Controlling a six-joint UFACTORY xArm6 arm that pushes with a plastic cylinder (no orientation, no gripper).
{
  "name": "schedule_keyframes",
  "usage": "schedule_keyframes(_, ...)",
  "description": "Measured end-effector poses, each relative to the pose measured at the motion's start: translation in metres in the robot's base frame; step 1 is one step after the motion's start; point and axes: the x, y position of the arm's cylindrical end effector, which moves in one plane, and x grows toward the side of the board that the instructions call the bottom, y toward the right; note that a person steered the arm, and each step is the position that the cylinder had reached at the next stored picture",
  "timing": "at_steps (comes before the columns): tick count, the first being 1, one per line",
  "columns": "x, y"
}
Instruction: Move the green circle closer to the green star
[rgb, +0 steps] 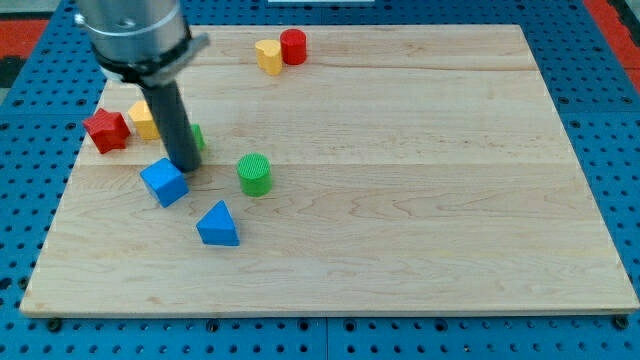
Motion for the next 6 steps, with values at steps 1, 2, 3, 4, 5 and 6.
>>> schedule_keyframes(1, 0.008, 0.018)
schedule_keyframes(2, 0.015, 0.060)
schedule_keyframes(3, -0.009, 0.064)
schedule_keyframes(4, 0.010, 0.134)
schedule_keyframes(5, 0.041, 0.160)
schedule_keyframes(6, 0.041, 0.124)
